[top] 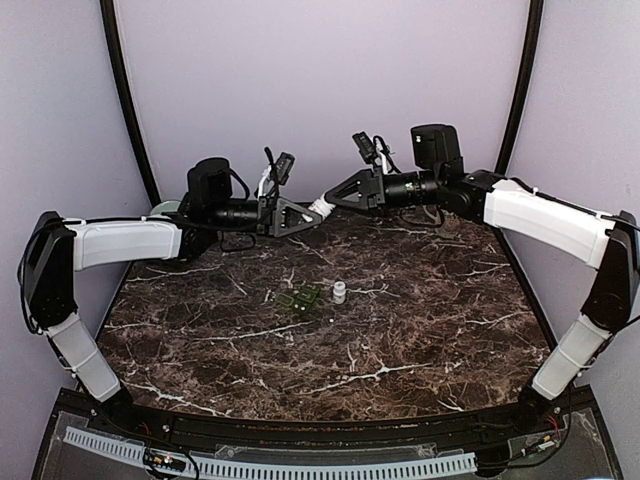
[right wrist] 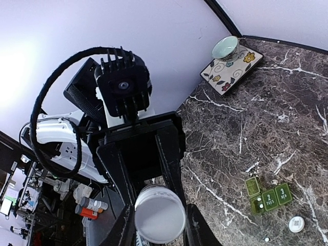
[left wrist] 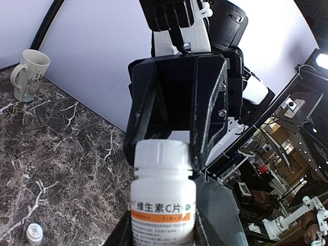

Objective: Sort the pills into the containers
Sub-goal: Screw the lid of the pill bottle onto the pill bottle.

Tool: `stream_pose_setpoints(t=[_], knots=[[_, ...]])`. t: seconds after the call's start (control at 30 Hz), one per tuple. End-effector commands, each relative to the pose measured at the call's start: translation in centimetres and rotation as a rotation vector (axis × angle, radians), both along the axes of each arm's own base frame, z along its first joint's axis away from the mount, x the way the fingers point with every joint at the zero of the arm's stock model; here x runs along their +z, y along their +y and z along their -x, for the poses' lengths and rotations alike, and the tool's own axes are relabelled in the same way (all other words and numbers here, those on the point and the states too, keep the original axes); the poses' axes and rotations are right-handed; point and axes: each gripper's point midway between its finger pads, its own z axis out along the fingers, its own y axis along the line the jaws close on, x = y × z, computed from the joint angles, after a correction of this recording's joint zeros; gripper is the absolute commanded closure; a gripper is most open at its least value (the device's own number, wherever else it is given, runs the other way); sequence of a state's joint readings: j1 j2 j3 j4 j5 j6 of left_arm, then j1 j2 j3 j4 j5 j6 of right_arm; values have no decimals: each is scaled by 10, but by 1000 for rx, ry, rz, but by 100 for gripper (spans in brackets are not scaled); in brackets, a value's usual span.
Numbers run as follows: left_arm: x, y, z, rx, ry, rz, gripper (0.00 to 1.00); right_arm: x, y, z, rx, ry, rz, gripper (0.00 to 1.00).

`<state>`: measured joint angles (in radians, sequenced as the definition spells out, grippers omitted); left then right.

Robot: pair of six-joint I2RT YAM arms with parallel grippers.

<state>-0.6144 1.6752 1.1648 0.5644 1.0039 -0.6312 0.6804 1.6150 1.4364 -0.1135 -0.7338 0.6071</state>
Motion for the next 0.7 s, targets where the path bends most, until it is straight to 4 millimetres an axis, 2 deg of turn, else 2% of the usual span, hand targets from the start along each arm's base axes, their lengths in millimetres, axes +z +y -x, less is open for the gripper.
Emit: stream_pose_setpoints(t=[0.0,0.3,0.4,0.67], knots=[[27,-3,-8,57,-136,16,83,0,10,-3,-6,51,-3,100],[29,-11,-19,172,-275,-95,82,-14,13,-12,-62,126,64,100],[25,-11,-28,255,-324,-154,82,-20,14,-15,-83,152,85,100],[23,-12,-34,418,-498,-287,82,-36,17,-19,-112,213,118,100]])
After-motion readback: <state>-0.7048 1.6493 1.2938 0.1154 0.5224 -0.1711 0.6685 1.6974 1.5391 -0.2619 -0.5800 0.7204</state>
